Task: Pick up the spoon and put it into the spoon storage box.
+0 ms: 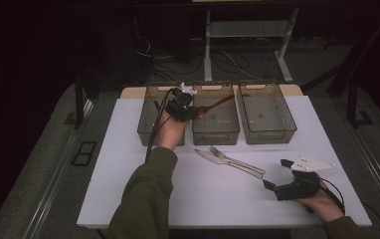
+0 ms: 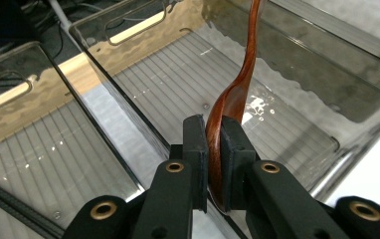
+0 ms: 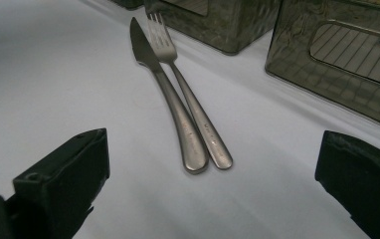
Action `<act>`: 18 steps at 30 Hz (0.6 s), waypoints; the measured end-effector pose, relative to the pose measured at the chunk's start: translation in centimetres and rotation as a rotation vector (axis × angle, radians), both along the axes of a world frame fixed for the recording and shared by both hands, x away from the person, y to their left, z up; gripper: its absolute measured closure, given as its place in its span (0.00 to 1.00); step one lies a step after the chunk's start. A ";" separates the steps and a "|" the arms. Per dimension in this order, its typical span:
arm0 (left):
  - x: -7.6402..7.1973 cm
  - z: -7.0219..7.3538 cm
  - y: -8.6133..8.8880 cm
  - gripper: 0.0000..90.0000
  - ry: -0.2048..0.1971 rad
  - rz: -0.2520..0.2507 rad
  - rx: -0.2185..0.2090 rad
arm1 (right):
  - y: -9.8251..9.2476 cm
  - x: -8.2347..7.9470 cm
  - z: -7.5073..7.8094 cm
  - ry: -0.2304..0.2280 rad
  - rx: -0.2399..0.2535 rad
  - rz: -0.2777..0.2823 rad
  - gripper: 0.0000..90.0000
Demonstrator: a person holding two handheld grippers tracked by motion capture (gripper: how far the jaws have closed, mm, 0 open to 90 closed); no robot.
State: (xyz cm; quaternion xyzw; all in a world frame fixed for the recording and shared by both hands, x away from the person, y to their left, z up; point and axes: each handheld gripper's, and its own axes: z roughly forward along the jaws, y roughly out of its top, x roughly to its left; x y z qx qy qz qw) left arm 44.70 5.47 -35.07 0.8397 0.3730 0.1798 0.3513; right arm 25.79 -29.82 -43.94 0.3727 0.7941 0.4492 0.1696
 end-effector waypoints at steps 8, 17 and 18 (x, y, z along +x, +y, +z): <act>0.3 -1.0 -1.1 0.91 0.024 0.017 0.035 | -0.1 0.0 0.1 -0.007 -0.002 -0.002 0.00; 0.2 -1.9 -2.0 0.91 0.044 0.022 0.072 | -0.1 -0.1 0.1 -0.009 -0.003 -0.001 0.00; 0.2 -1.9 -2.1 0.90 0.044 0.017 0.067 | -0.1 -0.1 0.1 -0.009 -0.004 0.000 0.00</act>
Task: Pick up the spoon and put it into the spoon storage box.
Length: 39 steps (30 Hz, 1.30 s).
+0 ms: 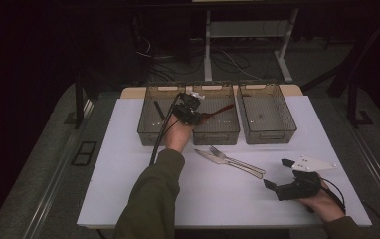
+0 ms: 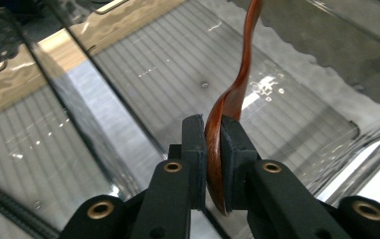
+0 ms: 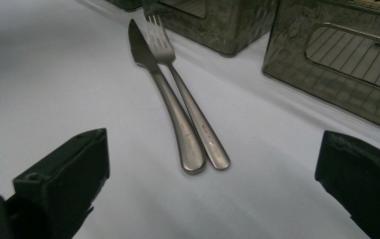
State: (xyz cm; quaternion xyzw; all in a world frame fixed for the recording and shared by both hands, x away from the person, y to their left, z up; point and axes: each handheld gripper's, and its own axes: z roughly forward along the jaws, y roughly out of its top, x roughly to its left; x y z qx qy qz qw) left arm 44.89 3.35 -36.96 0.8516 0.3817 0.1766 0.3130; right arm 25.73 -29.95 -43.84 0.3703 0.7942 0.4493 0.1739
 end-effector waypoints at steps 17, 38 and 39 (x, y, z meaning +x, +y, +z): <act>-1.0 1.4 1.2 0.58 -0.040 -0.142 -0.136 | -0.1 0.0 0.0 0.005 0.005 -0.009 0.00; -7.4 1.9 3.5 0.39 -0.108 -0.346 -0.293 | 0.0 0.2 0.0 0.013 0.010 -0.010 0.00; -7.7 1.7 3.5 0.38 -0.110 -0.347 -0.287 | 0.0 0.2 0.0 0.014 0.009 -0.011 0.00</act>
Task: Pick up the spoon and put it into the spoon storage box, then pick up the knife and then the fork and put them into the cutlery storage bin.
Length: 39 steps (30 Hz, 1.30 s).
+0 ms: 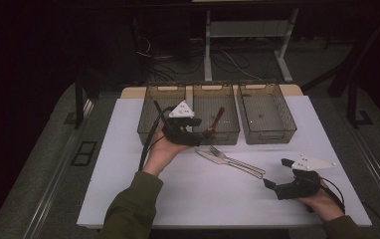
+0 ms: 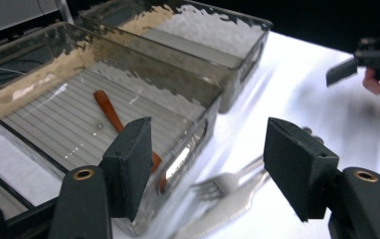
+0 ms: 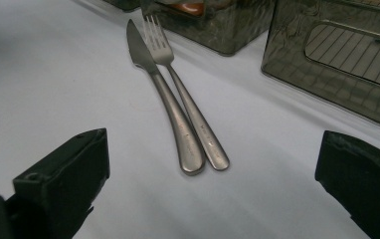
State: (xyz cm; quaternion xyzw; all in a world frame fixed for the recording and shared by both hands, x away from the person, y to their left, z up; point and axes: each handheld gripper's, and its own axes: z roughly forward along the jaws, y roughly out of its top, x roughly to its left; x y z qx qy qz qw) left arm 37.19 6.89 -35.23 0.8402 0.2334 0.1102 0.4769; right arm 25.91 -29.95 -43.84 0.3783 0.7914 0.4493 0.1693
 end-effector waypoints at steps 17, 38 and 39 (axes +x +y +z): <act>-3.9 -3.6 3.0 0.25 0.033 0.004 -0.052 | -0.2 0.0 0.0 0.001 0.003 -0.008 0.00; -9.0 -7.1 7.8 0.00 -0.005 0.040 -0.072 | -0.1 -0.2 0.7 0.028 -0.006 0.037 0.00; -9.2 -7.2 8.0 0.00 -0.006 0.045 -0.067 | 0.0 -0.3 0.7 0.028 -0.011 0.037 0.00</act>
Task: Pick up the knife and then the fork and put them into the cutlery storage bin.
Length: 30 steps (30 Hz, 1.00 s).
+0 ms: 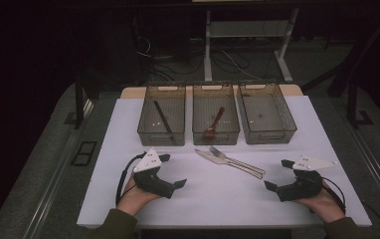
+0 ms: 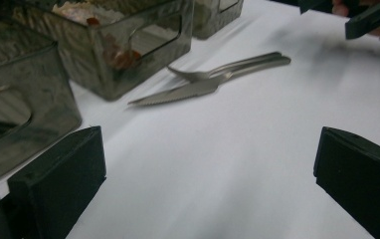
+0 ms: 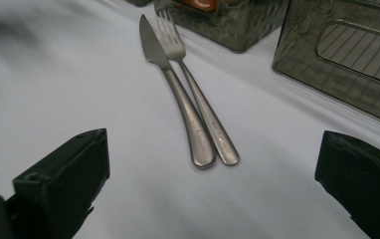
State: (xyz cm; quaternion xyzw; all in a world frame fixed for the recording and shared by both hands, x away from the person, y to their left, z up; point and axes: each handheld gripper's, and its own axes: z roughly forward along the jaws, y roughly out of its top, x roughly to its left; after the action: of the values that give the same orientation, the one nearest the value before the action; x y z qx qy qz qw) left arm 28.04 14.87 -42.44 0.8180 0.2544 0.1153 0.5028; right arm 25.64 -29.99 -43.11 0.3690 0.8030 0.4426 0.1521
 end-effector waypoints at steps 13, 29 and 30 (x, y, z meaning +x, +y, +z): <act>-1.1 -1.0 1.7 0.00 0.034 0.027 0.021 | 0.5 0.2 0.3 0.051 -0.053 0.034 0.05; -0.9 -1.1 1.3 0.00 0.046 0.001 0.018 | 1.5 2.4 1.9 0.100 -0.107 0.089 0.38; -0.9 -1.1 1.2 0.00 0.046 0.000 0.015 | 1.7 2.6 2.1 0.103 -0.113 0.097 0.39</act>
State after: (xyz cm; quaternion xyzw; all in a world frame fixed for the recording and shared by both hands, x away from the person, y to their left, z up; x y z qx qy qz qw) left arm 27.11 16.06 -43.53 0.8242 0.2649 0.0984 0.4908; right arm 28.22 -28.33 -41.04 0.3428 0.8503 0.3840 0.1096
